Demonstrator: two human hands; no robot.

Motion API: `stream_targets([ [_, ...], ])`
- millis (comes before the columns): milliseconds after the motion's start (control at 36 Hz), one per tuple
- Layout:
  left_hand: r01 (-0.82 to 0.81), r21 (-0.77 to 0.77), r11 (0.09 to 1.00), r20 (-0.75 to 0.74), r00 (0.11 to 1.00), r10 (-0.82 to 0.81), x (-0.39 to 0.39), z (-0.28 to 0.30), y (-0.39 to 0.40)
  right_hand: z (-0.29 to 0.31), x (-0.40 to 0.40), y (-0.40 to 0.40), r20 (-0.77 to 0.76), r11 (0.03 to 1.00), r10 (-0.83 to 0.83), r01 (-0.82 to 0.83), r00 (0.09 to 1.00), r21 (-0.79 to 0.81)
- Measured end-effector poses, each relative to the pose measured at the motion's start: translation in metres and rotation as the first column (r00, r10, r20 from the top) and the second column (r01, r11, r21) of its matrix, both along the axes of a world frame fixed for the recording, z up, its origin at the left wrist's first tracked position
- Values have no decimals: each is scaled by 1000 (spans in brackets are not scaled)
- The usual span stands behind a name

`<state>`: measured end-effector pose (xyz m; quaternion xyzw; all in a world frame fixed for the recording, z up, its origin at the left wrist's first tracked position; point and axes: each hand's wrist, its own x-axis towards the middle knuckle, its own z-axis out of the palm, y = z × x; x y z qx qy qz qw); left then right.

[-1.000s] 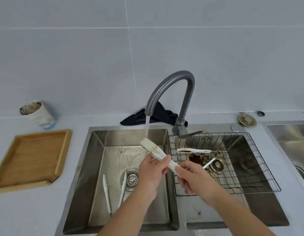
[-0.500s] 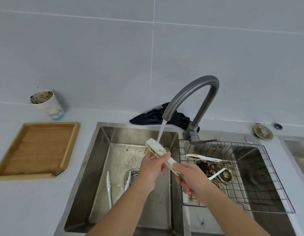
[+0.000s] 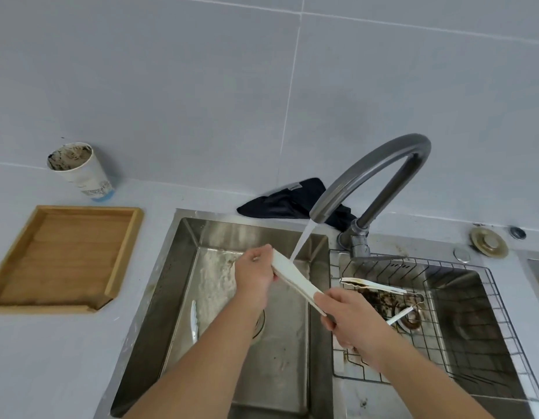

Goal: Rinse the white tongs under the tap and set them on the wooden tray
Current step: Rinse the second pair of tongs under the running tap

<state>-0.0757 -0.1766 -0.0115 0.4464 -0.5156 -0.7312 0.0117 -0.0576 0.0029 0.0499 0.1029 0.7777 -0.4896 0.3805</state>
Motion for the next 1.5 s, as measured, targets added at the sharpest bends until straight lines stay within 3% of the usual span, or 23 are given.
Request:
stream_targets([
  [83,9,20,1000,-15,1000,-9,1,-4,-3,1,0,8,0,1000,7,-7,1000,-7],
  [167,112,153,982,-90,991,-99,4,0,7,2,-2,8,-68,998,30,-26,997,52],
  [278,221,283,933,-192,966,-171,11,0,22,1,-4,3,-269,953,232,-163,935,256],
  [361,193,223,956,-147,976,-163,10,-1,20,0,2,3,-339,892,376,-237,862,386],
  [556,85,96,992,8,996,-87,1,0,9,2,12,2,-374,806,520,-297,768,512],
  [639,100,138,985,-17,995,-98,3,1,10,3,11,0,-396,781,553,-291,734,552],
  [778,265,179,947,-144,960,-241,11,3,9,6,6,-1,-431,763,583,-282,688,582],
  [944,88,7,996,17,996,-89,-1,3,0,5,11,-3,-453,736,634,-309,626,602],
  [1083,-21,172,985,-5,1000,22,1,7,6,7,8,2,-494,748,624,-278,606,603],
  [1194,134,229,964,-143,984,-103,8,12,16,4,4,4,-518,771,592,-247,618,587],
  [1389,17,272,962,-152,988,25,2,14,18,3,1,1,-504,859,474,-255,722,443],
  [1444,-7,247,969,-144,989,44,-2,13,13,4,-4,-2,-463,911,385,-247,798,331],
  [1500,-41,223,974,-145,987,74,-5,12,6,6,-10,-7,-310,982,182,-159,933,100],
])
